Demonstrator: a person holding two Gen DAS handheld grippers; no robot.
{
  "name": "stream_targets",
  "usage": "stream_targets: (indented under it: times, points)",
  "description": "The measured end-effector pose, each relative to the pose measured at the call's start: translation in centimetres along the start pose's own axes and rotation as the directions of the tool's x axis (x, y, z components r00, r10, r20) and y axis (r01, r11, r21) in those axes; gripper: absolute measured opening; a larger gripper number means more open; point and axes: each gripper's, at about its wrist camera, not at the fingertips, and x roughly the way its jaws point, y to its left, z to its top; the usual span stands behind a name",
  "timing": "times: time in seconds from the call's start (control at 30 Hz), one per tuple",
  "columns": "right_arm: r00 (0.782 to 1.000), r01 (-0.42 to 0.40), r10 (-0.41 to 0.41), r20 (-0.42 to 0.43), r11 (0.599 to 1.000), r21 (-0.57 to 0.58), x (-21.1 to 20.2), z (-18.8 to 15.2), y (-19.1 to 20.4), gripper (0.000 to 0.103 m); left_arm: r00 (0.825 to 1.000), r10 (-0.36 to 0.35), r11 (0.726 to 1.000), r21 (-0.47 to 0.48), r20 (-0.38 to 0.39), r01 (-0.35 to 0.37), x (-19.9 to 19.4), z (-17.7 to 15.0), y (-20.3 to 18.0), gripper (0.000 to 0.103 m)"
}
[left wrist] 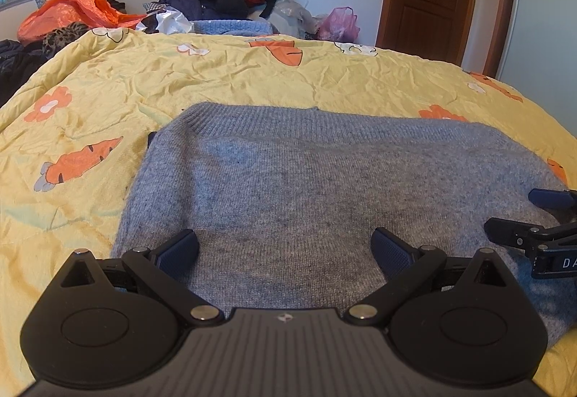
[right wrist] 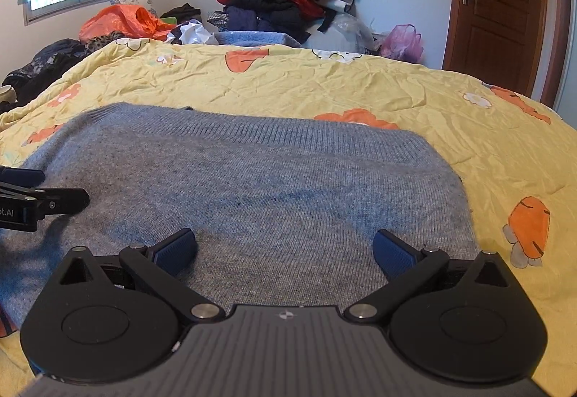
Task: Fold small clothes
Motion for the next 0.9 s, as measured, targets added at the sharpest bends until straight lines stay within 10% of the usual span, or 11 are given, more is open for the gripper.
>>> stream_targets:
  times: [0.9]
  points:
    - [1.0,0.015,-0.016,-0.013,1.0,-0.016,-1.0,-0.7,-0.3,0.103,1.0,0.025,1.0,-0.006,0.013,-0.025,-1.6,-0.6,0.0,0.103]
